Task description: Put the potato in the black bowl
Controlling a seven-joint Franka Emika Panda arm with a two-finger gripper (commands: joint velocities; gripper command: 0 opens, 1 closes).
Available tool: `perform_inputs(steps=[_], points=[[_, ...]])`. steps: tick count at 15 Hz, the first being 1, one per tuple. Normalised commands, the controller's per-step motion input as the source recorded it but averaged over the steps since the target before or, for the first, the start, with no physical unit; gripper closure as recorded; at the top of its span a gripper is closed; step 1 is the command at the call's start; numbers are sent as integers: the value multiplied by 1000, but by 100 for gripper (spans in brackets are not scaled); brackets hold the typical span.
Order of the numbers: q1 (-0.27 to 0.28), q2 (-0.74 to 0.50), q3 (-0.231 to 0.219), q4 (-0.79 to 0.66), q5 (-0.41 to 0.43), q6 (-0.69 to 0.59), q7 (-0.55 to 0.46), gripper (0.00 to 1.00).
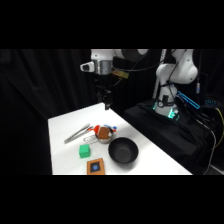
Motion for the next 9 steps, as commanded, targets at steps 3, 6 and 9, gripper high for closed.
perform_inputs(steps=[3, 6, 9], points=[[-38, 84, 1, 58, -5, 42, 30, 0], [-65, 113, -29, 79, -42, 89, 65, 0], [-67, 93, -37, 3, -17, 186, 45, 0]])
